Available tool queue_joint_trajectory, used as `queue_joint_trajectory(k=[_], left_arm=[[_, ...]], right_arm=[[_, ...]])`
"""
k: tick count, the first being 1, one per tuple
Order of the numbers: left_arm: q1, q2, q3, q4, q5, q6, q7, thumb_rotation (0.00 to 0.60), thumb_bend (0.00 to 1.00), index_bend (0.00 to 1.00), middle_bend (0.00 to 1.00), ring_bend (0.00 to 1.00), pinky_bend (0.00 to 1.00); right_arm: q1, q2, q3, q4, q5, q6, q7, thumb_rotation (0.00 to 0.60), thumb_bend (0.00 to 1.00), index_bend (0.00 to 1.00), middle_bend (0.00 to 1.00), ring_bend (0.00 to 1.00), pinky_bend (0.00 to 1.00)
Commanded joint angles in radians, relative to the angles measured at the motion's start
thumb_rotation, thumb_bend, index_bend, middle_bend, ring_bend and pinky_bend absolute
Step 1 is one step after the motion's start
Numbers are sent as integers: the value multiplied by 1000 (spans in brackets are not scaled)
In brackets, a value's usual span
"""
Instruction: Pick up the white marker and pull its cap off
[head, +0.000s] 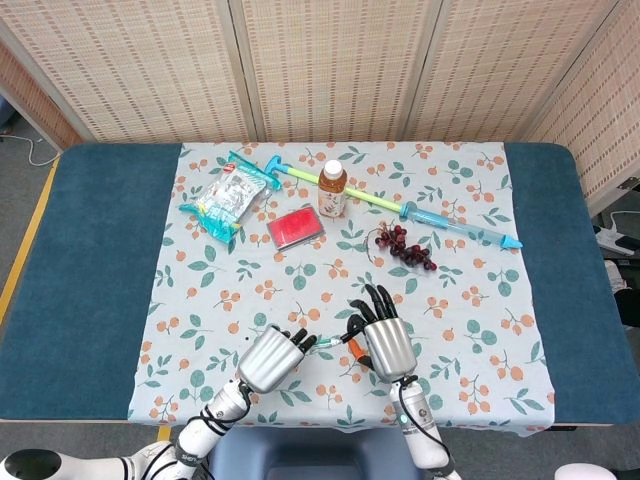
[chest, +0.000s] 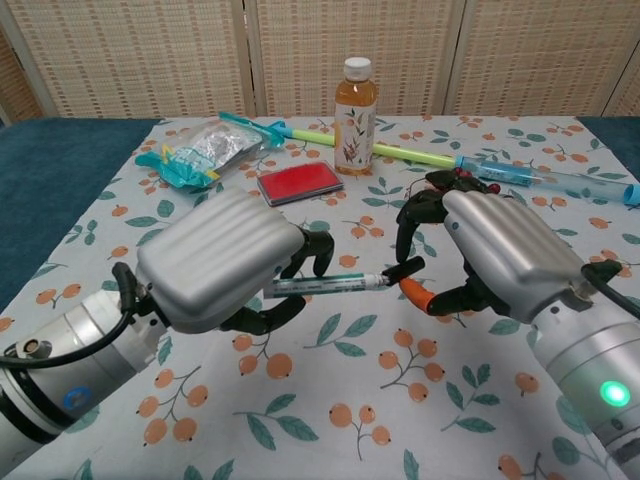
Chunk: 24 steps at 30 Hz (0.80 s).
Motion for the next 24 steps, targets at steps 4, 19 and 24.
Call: queue_joint_trajectory(k=[4,19,24], left_arm=[[8,37,-12,37,-21,3,-33,600,675,872,1000,890,1000],[13,24,-3,209,-67,-24,-239,600,511,641,722,874,1000],[12,40,4,207,-77,-41,-284,600,488,477,534,844,1000]], right_arm=[[-9,56,15,-26,13,9,-11,600,631,974,266,37,54],[-5,-6,-15,74,87,-74,-17,600,566,489,244,27,54],[-2,-30,-14,93,117,-96,-44,600,553,181,163,0,15]])
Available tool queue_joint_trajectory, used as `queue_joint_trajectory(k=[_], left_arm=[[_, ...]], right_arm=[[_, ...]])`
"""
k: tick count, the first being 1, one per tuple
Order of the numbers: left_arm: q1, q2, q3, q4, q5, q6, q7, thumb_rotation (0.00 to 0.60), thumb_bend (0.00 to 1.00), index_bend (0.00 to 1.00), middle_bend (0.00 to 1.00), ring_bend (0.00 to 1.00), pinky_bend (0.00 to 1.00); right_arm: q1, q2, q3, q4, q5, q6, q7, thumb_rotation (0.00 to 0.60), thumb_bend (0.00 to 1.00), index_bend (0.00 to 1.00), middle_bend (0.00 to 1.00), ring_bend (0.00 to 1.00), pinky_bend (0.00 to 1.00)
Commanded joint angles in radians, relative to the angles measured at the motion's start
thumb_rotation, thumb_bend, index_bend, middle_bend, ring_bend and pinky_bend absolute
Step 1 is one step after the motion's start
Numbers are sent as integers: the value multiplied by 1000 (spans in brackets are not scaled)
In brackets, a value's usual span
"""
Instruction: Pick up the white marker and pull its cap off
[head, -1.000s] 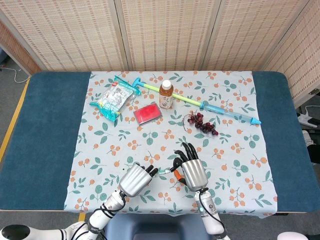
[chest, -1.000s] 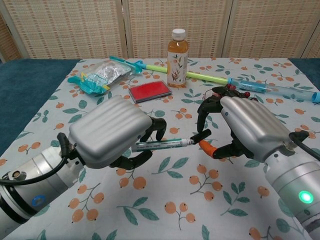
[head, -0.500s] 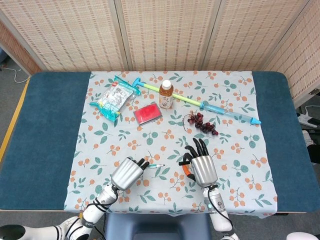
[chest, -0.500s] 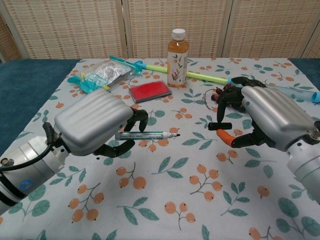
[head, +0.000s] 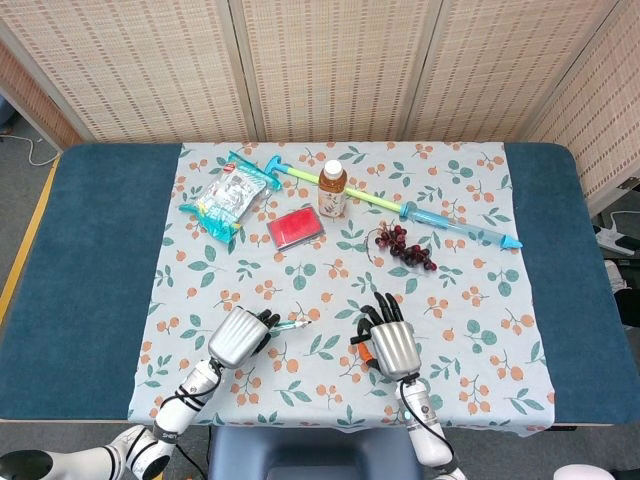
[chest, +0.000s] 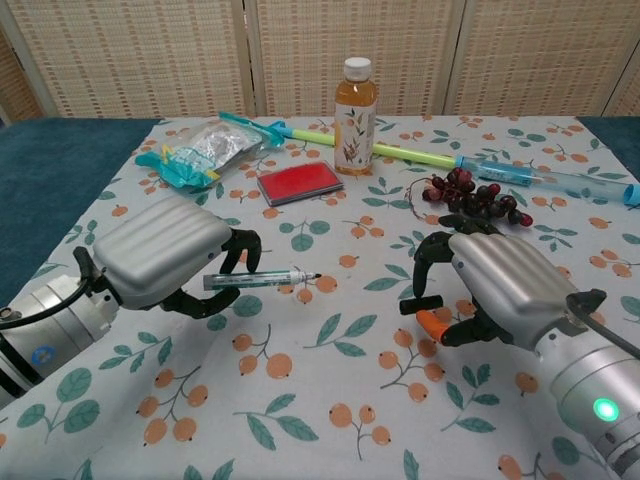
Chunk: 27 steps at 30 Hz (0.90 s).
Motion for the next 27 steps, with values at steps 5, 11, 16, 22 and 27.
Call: queue_joint_trajectory(k=[5,11,16,22,27], left_arm=[[-8,5,13,15,-8,-27,-47,600,481,397,445,824,1000],[-12,50,15,-46,-22,-53,-70,600,429,122,184,597,959],[-11,103,15,-136,-33,-61,-60,600,403,43,109,378,847],[46,277,50,-336,-1,27,-82,600,395,40,91,143,536],[184,461,128,-405,-11,177,-227,600,399,16,24,0,166]], right_arm=[[-3,-42,-9,39,6,3,-6,600,545,107,132,0,2],[-11,-9,-14,-15,-19,32,0,600,507,11,102,0,0],[-24,96,-28,-157,-32,46,-39,600,407,0,56,0,0],[-81,429,-144,-478,-94,76,-63,600,335,0,0,0,0],[-159,785,-304,-655,-148,128,-50,600,334,0,0,0,0]])
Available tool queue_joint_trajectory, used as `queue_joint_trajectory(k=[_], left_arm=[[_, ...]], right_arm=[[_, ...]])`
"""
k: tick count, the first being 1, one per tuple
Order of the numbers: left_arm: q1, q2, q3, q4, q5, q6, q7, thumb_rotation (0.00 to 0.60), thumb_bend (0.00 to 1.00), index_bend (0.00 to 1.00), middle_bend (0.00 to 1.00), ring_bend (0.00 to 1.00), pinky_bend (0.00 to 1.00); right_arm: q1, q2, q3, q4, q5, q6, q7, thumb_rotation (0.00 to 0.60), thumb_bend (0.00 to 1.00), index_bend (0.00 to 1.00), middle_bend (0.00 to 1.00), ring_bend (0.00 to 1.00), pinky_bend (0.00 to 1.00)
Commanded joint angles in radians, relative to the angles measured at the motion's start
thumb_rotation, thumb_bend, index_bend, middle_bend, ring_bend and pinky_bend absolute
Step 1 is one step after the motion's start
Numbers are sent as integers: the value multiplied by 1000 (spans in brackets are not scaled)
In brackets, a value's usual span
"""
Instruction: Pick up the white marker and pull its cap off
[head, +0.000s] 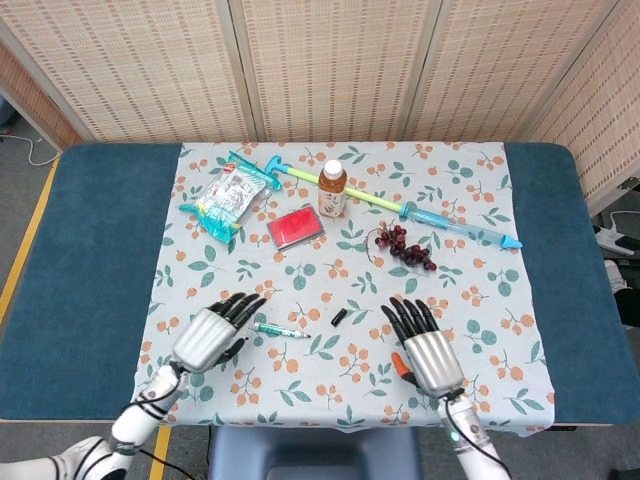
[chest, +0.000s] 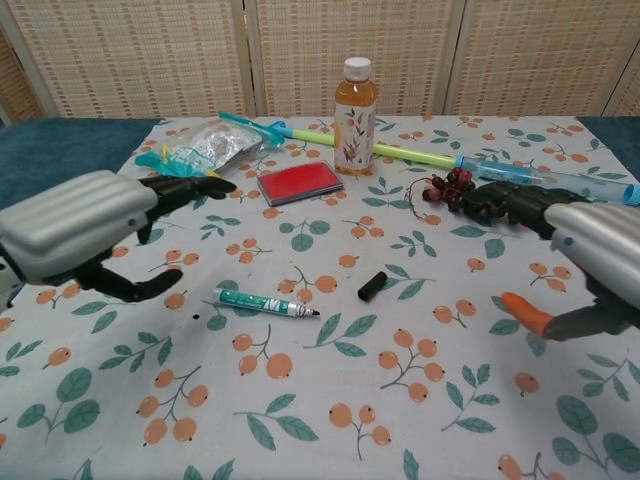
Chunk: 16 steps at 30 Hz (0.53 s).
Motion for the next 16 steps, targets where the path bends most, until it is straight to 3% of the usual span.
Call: queue_joint_trajectory(k=[1,3,5,9,11,16], left_arm=[[159,171,80,-70,-16,171,-143,600,401,9,12,0,133],[262,194,78,-14,-56,300,-190,600,401,6,5,0,110],[308,167,48,65,-89,368,-204,600,401,5,3,0,101],[323,145,24,131,-120,376,-203,600,406,2,1,0,94],[326,157,7,141,-143,358,-234,600,410,0,0,0,93],[329,183,25,115,-86,352,-233,600,410,0,0,0,102]], right_arm=[[-119,372,-180,-193,-103,121,7,600,333,0,0,0,0],[-212,424,-185,-125,-140,288,71,600,332,0,0,0,0],[-250,434,-166,-96,-131,357,126,600,325,0,0,0,0],[-253,451,-153,-87,-146,374,159,600,317,0,0,0,0],[-261,453,-122,-69,-144,405,194,600,309,0,0,0,0],[-265,453,-117,-73,-118,341,173,600,305,0,0,0,0]])
